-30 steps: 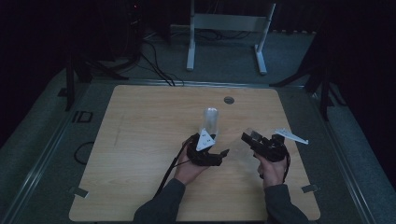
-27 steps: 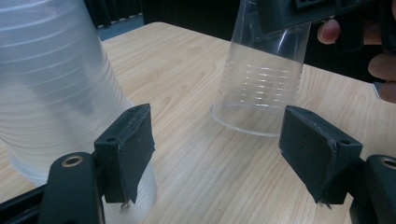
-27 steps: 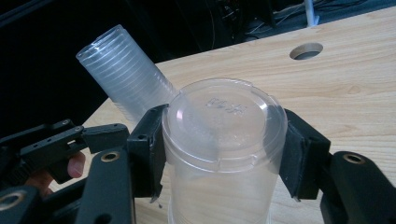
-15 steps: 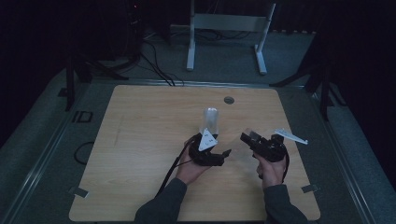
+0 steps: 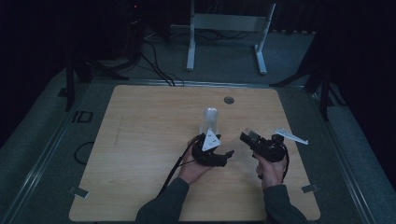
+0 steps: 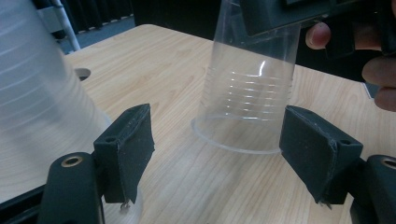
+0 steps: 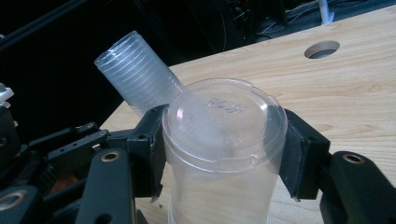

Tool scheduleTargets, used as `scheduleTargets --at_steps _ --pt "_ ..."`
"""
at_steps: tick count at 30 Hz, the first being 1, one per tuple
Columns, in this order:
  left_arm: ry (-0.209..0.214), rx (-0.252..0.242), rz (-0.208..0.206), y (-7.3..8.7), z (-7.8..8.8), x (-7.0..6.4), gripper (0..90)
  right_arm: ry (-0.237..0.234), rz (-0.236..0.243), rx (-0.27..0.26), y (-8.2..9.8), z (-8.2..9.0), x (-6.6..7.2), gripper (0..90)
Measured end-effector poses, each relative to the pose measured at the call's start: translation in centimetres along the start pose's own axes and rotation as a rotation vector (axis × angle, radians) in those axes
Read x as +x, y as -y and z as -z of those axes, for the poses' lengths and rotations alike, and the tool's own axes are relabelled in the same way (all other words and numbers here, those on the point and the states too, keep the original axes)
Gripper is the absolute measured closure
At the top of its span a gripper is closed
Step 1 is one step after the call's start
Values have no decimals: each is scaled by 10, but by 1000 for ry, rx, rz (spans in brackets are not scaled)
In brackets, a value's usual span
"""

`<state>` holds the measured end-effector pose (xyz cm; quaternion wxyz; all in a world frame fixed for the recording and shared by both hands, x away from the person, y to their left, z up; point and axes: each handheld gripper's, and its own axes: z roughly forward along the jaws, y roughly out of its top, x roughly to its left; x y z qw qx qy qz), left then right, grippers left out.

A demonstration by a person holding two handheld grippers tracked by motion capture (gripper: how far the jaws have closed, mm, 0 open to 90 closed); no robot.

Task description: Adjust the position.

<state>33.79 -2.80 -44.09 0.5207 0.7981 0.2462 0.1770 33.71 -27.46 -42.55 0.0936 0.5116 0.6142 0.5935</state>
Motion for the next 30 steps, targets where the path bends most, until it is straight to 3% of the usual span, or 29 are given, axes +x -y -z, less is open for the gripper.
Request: scheduleTargets --at_steps 14,30 --pt "12 -2 -8 -3 -9 -5 257 -27 -26 -6 1 -1 -1 415" --pt "17 -18 -13 -6 -19 -12 257 -73 -88 -14 2 0 -3 416"
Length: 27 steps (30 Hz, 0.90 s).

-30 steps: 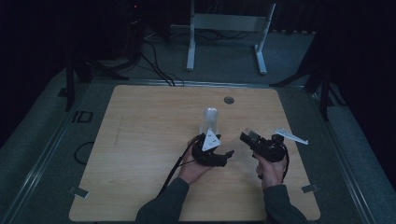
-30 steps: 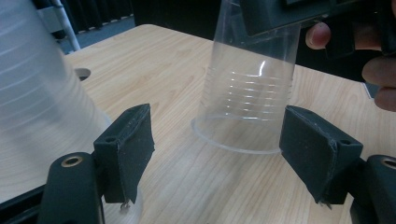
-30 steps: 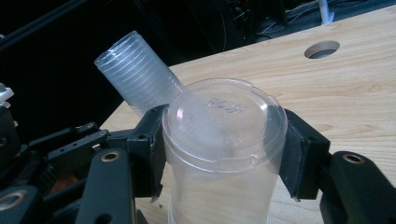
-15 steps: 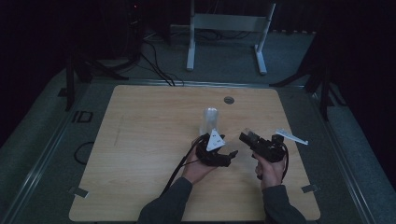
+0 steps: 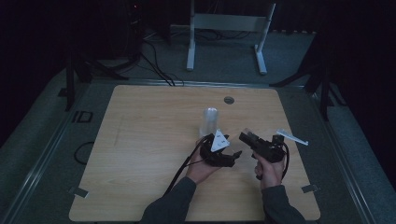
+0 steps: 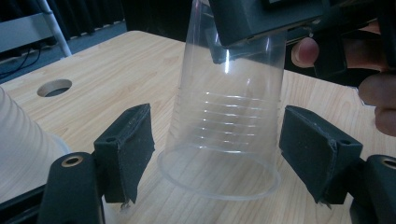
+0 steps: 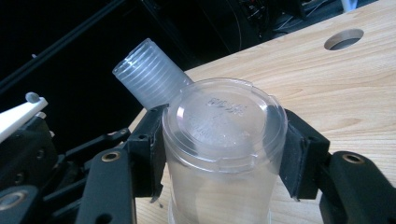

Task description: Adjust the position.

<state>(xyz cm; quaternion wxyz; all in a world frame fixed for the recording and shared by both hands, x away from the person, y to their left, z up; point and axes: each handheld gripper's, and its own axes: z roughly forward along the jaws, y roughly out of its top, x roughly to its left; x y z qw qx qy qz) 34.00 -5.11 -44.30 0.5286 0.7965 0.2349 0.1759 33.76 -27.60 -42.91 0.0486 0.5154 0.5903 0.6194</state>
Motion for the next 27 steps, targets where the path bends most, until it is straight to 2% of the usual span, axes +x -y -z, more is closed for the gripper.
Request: scheduleTargets --at_steps 16,27 --pt "-1 -31 15 3 -7 -2 252 -43 -57 -8 0 -1 -2 418" --pt "-5 -20 11 6 -11 -3 252 -65 -84 -10 1 -1 -4 420"
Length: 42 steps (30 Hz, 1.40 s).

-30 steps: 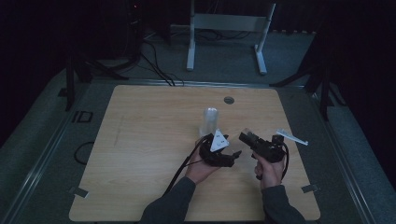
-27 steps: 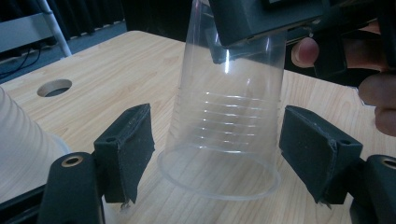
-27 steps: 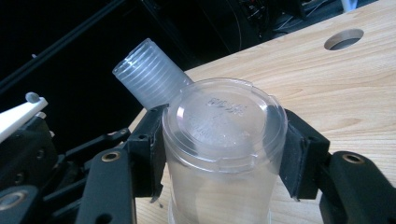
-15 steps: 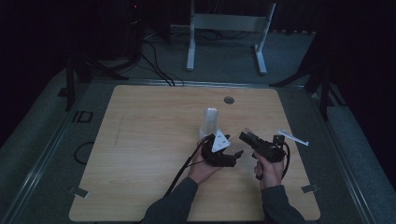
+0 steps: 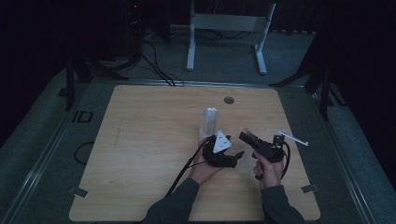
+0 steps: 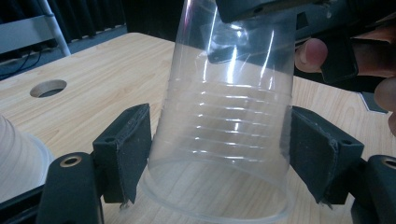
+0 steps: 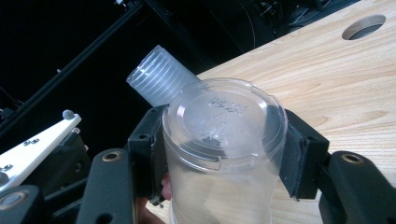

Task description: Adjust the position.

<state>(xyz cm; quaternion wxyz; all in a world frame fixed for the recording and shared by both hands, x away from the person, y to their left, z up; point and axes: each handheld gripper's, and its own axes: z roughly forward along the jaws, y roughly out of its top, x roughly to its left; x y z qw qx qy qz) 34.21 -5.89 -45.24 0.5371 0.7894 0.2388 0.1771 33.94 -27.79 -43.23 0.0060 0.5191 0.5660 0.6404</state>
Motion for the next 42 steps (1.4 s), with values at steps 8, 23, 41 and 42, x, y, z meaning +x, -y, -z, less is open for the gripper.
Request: scheduleTargets --at_steps 8,23,41,42 --pt "-2 10 -1 1 -2 0 249 -4 -7 5 0 0 -1 421" --pt "1 16 -16 1 -1 -4 285 -1 -26 4 -1 0 -4 393" --pt "0 21 -23 0 4 3 291 30 48 46 -1 1 1 348" --pt "-1 21 -22 0 4 3 292 31 51 47 -1 1 2 345"
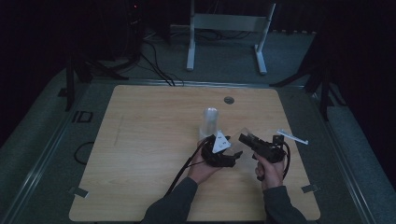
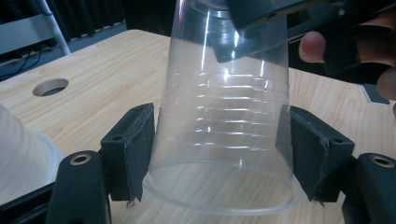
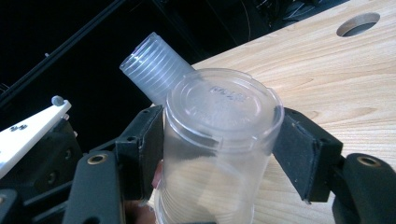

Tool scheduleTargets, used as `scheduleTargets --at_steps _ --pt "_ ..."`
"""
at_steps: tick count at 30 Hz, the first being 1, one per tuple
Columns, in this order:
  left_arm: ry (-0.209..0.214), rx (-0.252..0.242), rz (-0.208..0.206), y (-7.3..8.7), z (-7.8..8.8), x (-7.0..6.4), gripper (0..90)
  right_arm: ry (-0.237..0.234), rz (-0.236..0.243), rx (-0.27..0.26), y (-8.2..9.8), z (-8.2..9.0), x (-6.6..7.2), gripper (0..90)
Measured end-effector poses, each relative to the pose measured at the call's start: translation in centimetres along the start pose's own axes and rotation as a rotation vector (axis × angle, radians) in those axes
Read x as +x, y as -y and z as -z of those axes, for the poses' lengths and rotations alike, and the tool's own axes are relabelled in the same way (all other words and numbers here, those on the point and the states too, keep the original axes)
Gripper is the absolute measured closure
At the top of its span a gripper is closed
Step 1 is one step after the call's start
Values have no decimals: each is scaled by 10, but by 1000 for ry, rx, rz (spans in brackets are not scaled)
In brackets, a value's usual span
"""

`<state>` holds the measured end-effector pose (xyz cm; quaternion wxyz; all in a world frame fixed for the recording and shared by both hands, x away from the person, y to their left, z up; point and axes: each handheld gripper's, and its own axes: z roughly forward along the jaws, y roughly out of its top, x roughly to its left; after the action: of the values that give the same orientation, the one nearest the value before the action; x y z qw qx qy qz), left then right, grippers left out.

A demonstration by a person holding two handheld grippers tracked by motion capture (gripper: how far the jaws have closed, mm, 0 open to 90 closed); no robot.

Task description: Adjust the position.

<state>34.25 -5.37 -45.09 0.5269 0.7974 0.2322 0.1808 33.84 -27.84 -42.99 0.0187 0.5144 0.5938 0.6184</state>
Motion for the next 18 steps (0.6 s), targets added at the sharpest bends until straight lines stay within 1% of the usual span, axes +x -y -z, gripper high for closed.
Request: scheduleTargets --at_steps 2,8,18 --pt "-4 -3 4 0 1 2 292 -1 3 2 0 0 0 343" --pt "-10 -2 -5 -1 5 6 294 -6 15 12 1 1 1 338" --pt "-24 0 -7 -2 9 13 295 -6 27 21 1 6 -1 341"
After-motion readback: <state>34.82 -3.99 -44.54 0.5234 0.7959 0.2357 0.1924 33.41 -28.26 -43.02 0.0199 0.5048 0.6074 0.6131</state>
